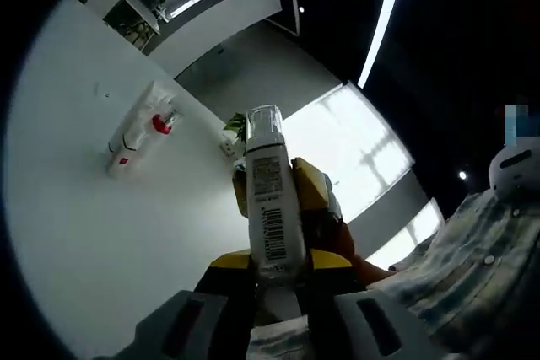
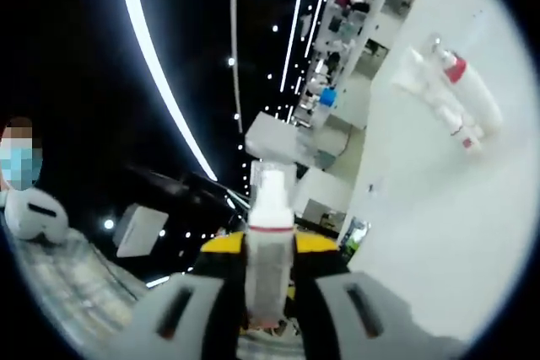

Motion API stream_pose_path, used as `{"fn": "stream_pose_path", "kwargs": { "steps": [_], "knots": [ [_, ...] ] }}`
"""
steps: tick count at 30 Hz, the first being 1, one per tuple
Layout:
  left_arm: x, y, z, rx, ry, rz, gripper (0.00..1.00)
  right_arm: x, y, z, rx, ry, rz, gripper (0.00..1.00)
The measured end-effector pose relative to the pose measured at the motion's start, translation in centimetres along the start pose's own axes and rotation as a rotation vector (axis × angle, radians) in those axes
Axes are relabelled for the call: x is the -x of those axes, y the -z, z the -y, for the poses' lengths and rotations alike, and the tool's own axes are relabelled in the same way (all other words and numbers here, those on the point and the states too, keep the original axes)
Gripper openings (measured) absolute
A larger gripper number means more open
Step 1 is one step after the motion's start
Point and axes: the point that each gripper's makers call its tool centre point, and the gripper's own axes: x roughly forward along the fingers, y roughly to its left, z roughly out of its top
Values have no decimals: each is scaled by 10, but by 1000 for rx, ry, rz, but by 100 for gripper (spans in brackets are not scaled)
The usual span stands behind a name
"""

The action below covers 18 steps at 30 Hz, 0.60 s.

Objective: Arrange the skincare products in the storage area until every visible bottle or jar stands upright without overlapping.

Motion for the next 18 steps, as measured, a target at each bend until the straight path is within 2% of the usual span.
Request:
{"fn": "stream_pose_path", "kwargs": {
  "steps": [3, 5, 7, 8, 9, 11, 13, 14, 18],
  "knots": [
    [-2, 4, 4, -9, 24, -17, 23, 3, 1, -5, 19, -21, -24, 18],
    [-2, 3, 8, -8, 49, -8, 23, 3, 1, -7, 16, -33, -27, 18],
    [0, -3, 15, 52, 110, 19, 25, 3, 1, -11, 15, -53, -37, 18],
    [0, -7, 15, 67, 116, 39, 27, 2, 6, -12, 34, -52, -63, 18],
    [2, -8, 13, 73, 113, 41, 28, 2, 12, -10, 57, -47, -102, 18],
    [5, 0, 5, 53, 72, -21, 23, -4, 17, -12, 53, -52, -112, 18],
    [6, 3, 7, 42, 69, -45, 22, -7, 24, -12, 97, -43, -131, 18],
    [8, 1, 3, 5, 41, -35, 22, -8, 23, -11, 100, -36, -121, 19],
    [18, -9, -3, 17, -18, 30, 21, -13, 17, -4, 156, 15, -71, 20]
  ]
}}
